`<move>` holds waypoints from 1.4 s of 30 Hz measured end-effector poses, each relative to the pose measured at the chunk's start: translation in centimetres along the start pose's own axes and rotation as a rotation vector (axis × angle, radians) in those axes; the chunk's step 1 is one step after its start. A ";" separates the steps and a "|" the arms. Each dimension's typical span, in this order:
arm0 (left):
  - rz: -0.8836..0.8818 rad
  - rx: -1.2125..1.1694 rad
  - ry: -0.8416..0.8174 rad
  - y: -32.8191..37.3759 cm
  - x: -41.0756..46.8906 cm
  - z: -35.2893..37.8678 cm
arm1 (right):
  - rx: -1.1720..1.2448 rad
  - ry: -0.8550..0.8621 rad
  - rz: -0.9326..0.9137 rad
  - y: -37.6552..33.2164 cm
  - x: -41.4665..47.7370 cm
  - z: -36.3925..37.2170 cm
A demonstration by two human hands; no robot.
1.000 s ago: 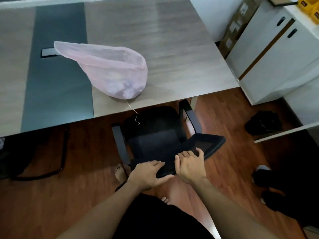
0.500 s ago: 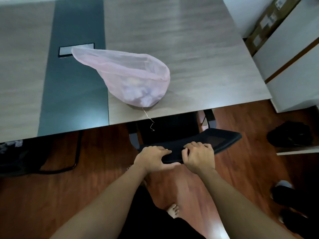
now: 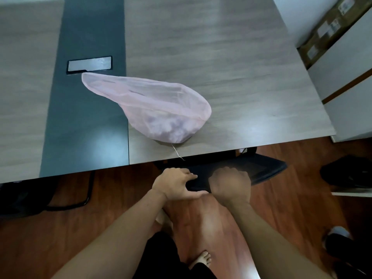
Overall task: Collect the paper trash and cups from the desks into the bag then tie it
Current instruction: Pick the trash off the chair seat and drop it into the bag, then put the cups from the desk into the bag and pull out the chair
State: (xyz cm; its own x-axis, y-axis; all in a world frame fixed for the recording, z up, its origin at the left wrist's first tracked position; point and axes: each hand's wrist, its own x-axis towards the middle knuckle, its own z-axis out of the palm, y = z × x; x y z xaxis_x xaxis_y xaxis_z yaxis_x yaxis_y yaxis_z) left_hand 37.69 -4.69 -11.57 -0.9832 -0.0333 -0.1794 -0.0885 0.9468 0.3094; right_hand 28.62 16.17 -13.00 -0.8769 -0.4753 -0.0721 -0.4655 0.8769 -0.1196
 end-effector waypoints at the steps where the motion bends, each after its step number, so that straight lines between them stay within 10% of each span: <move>1: 0.007 0.007 0.003 0.0 0.0 -0.1 | -0.007 -0.013 0.002 0.0 0.1 -0.1; 10: -0.054 -0.064 -0.013 0.8 0.4 -1.2 | -0.032 -0.099 0.025 0.0 -0.2 -1.1; 16: -0.467 -1.005 0.068 -1.2 0.5 -4.3 | 0.365 -0.295 0.301 -0.5 1.9 -4.8; 28: -0.797 -1.627 0.240 -14.6 5.6 -16.7 | 0.793 0.245 0.208 -12.5 14.9 -17.1; 42: -0.888 -1.695 0.356 -18.8 5.1 -19.0 | 0.406 -0.381 -0.024 -22.6 26.0 -14.7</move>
State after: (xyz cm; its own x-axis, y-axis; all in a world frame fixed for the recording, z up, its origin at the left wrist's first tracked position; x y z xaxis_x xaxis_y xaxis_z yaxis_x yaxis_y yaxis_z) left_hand 31.33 -28.73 -0.51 -0.5421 -0.5110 -0.6671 -0.3220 -0.6070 0.7266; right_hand 14.58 -15.00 2.38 -0.7260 -0.5534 -0.4082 -0.3354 0.8032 -0.4923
